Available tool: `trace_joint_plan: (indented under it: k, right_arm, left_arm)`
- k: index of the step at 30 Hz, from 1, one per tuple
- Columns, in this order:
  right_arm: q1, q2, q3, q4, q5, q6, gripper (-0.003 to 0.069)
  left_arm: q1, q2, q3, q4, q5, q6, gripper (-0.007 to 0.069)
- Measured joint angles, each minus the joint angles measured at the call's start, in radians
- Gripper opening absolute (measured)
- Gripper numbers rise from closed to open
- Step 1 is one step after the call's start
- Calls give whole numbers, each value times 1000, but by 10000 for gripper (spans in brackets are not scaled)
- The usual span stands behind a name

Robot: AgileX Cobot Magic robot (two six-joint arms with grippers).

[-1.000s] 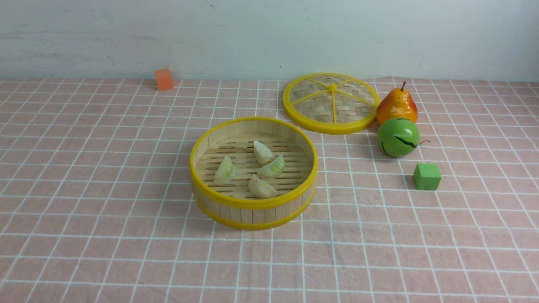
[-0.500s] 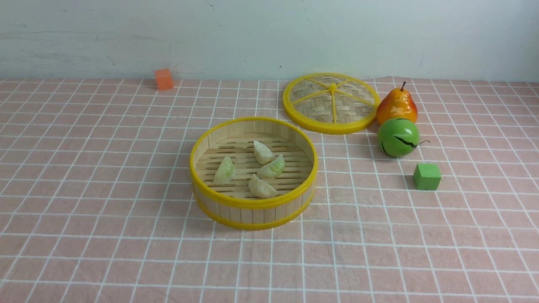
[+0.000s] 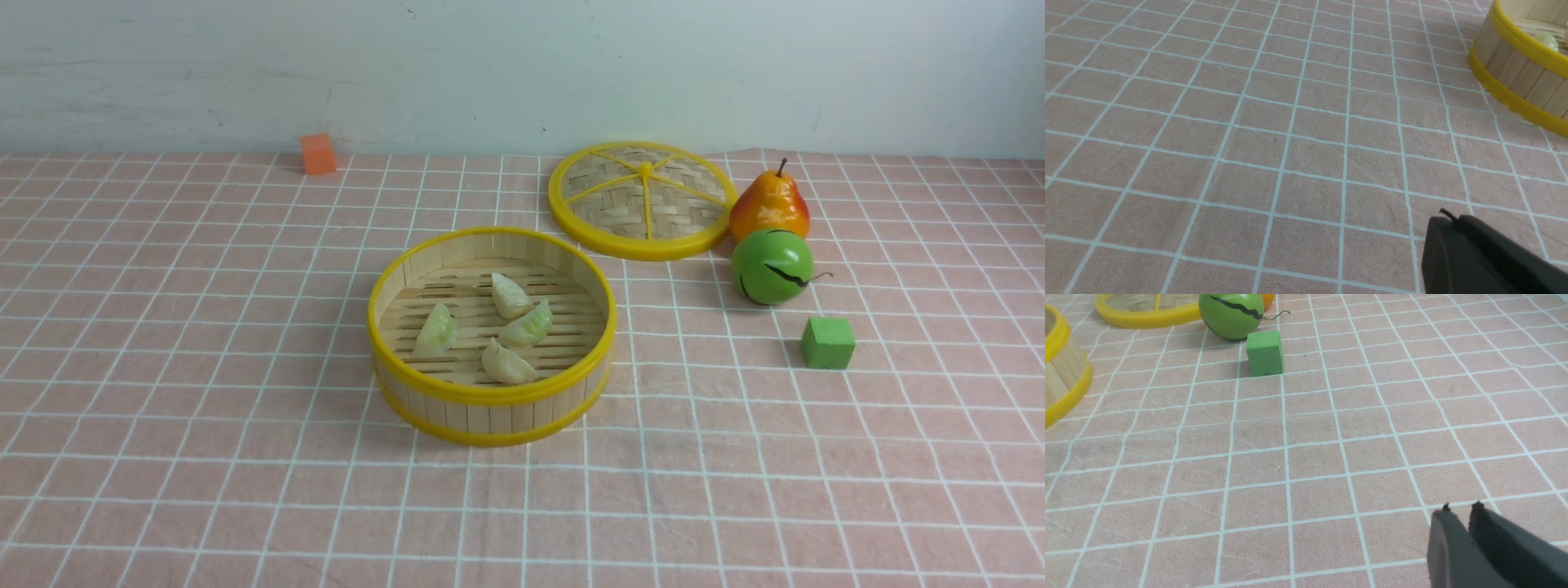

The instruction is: Put the dumplings into the steamer on the table with the pink tablecloth.

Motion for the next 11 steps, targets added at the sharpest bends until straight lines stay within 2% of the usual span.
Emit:
trace_joint_plan:
  k: [11]
  right_arm:
    - [0, 0, 0, 0, 0, 0, 85]
  left_arm:
    - [0, 0, 0, 0, 0, 0, -3]
